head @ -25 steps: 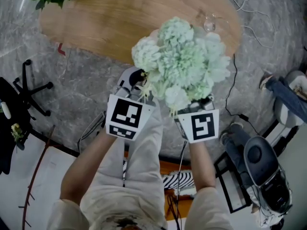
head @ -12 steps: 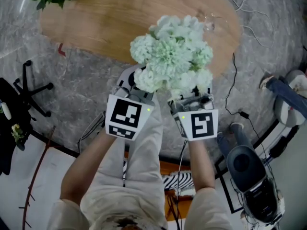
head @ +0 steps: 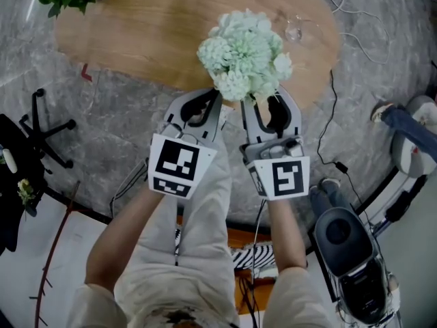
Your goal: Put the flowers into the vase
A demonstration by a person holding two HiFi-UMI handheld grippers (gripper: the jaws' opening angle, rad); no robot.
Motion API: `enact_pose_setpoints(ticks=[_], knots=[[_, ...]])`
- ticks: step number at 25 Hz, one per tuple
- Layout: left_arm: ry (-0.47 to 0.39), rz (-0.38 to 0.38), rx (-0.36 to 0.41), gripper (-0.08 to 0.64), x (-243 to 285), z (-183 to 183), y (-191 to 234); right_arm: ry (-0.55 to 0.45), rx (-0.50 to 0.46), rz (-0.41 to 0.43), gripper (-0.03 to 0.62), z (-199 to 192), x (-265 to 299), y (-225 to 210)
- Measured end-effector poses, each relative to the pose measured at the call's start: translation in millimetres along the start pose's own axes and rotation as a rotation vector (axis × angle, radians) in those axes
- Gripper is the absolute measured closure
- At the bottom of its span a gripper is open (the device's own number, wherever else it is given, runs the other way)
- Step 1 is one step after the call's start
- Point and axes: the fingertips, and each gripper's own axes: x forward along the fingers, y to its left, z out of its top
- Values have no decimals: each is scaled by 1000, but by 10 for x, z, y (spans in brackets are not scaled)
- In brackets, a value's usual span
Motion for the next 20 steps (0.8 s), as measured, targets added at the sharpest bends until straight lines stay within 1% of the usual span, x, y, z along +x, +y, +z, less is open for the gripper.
enact_pose_setpoints(ticks=[11,20], knots=[[2,-5,13,551,-87,82,-70,25,16,-2,465,10,-130,-24],[-14,-14,26,551,-246,196,-129,35,65,-12,448,46,-222,55]])
